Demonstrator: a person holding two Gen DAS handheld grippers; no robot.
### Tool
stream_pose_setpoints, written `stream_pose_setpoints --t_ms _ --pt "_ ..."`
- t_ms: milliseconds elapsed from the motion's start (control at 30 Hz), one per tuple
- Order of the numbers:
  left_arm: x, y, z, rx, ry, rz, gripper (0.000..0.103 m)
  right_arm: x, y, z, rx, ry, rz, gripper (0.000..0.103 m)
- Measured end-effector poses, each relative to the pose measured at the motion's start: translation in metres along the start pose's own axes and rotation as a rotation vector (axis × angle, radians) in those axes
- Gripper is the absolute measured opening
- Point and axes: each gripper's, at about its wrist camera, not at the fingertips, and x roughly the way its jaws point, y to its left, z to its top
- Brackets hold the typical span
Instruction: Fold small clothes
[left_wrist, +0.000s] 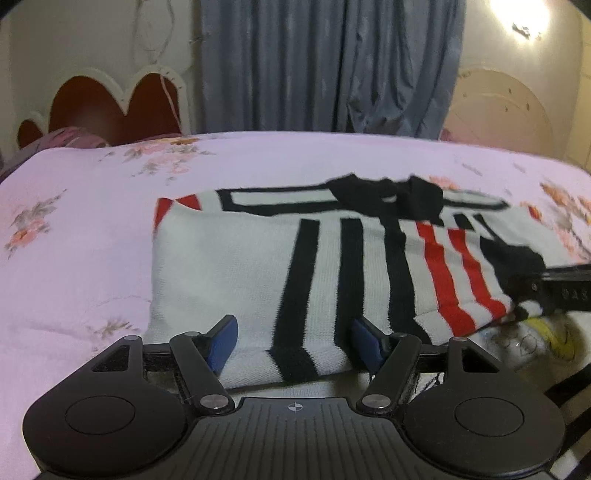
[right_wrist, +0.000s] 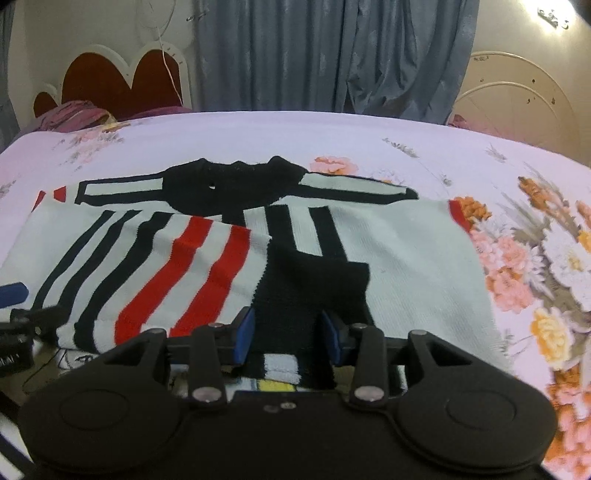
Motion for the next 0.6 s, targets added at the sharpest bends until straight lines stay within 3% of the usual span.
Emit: stream_pose_setpoints --t_ms 133,300,367,400,433,600 --pt "0.006 -0.005 -0.011 0.066 0.026 0.023 0.069 0.007 -0.015 -0.01 0.047 0.019 0.023 0.039" --pt "-0.003 -0.006 -0.004 0.066 0.045 0.034 0.07 -0.004 -0.021 -0.004 0.059 0.049 0.044 0.041" --pt "-0.017 -0.005 -0.004 0.061 0.032 0.059 0.077 -0.02 -0.033 -0.008 0.112 0.035 0.06 0.05" --pt "-0.025 -0.006 -0.006 0.056 0.021 0.077 0.093 -0.028 -0.038 -0.012 0.129 0.034 0.069 0.051" --pt "-0.033 -0.006 -0.01 0.05 0.007 0.099 0.099 -0.036 -0.043 -0.017 0.138 0.034 0.076 0.051" --pt "-0.068 -0.008 -0.036 0.04 0.015 0.118 0.099 -0.07 -0.067 -0.048 0.162 0.048 0.092 0.057"
